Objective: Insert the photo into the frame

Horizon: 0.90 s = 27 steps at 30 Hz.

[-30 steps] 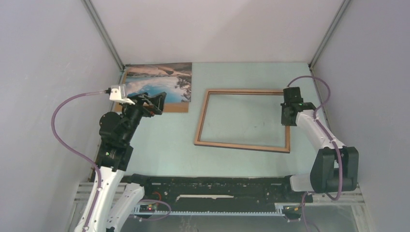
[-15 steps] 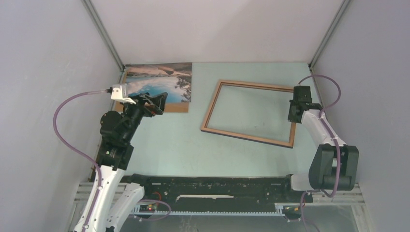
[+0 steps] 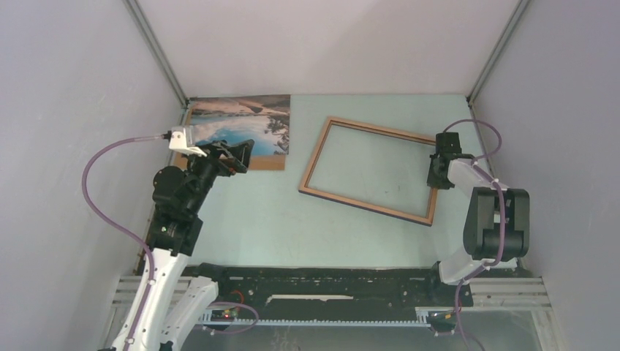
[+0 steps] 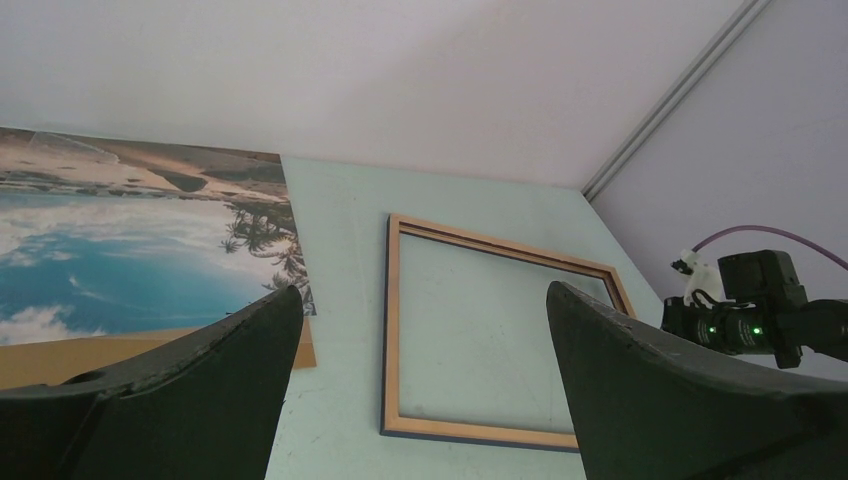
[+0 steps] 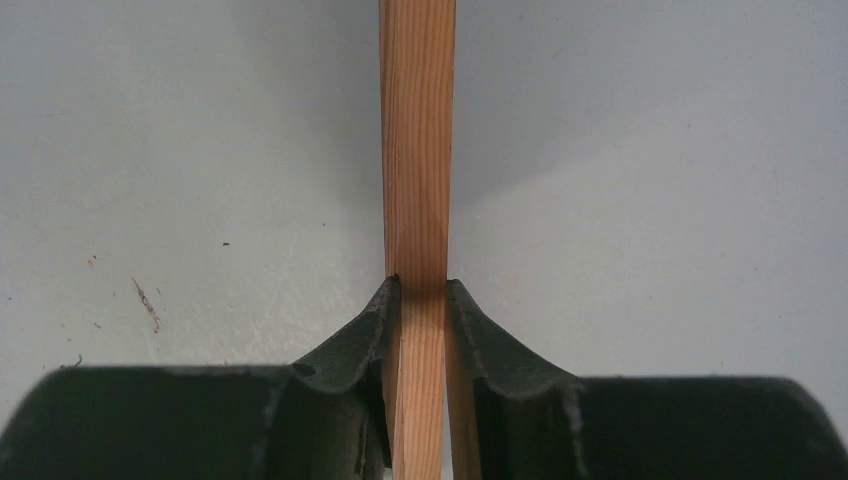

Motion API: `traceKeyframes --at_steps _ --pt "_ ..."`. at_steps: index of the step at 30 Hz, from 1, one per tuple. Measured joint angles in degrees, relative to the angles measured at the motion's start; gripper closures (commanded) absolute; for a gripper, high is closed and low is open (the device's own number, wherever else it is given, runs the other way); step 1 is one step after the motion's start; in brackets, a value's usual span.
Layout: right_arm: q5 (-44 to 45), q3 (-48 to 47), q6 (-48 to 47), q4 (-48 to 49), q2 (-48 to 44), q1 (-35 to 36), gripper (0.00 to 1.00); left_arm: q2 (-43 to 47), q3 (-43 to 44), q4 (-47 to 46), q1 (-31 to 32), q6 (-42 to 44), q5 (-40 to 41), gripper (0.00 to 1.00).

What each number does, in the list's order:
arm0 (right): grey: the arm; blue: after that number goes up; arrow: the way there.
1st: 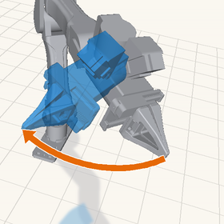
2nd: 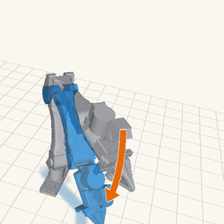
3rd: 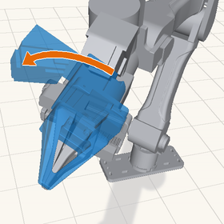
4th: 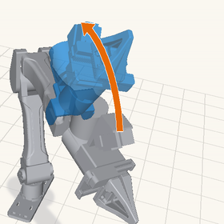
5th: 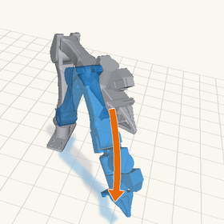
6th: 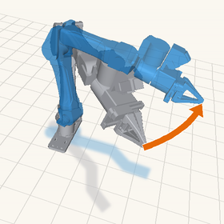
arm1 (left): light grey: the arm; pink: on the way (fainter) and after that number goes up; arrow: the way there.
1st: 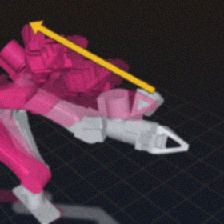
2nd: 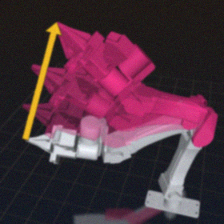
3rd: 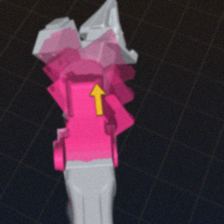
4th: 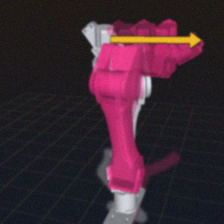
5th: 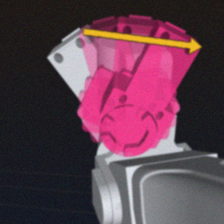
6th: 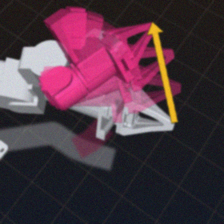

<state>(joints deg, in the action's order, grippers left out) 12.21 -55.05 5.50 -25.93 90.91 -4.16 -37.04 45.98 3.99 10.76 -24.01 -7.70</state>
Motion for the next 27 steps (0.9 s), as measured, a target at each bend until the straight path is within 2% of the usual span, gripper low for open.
traceKeyframes --at_steps 4,12,20,24,27 --pt "-0.3 0.0 0.6 0.8 0.3 0.0 0.66 -0.2 0.0 0.0 0.0 0.0 0.0 0.00" --pt "-0.5 -0.1 1.3 0.7 -1.6 -0.2 0.63 -0.2 0.0 0.0 0.0 0.0 0.0 0.00" --pt "-2.4 -2.6 7.4 -4.4 -10.0 2.0 0.53 0.1 0.0 0.0 0.1 0.0 0.2 0.00" --pt "-5.8 -2.5 11.5 -6.6 -16.3 7.1 0.53 0.3 0.0 0.0 0.1 0.0 0.5 0.00" --pt "-11.9 0.0 15.5 -5.0 -21.4 12.5 0.54 0.3 0.0 -0.2 0.1 -0.2 0.5 0.00"
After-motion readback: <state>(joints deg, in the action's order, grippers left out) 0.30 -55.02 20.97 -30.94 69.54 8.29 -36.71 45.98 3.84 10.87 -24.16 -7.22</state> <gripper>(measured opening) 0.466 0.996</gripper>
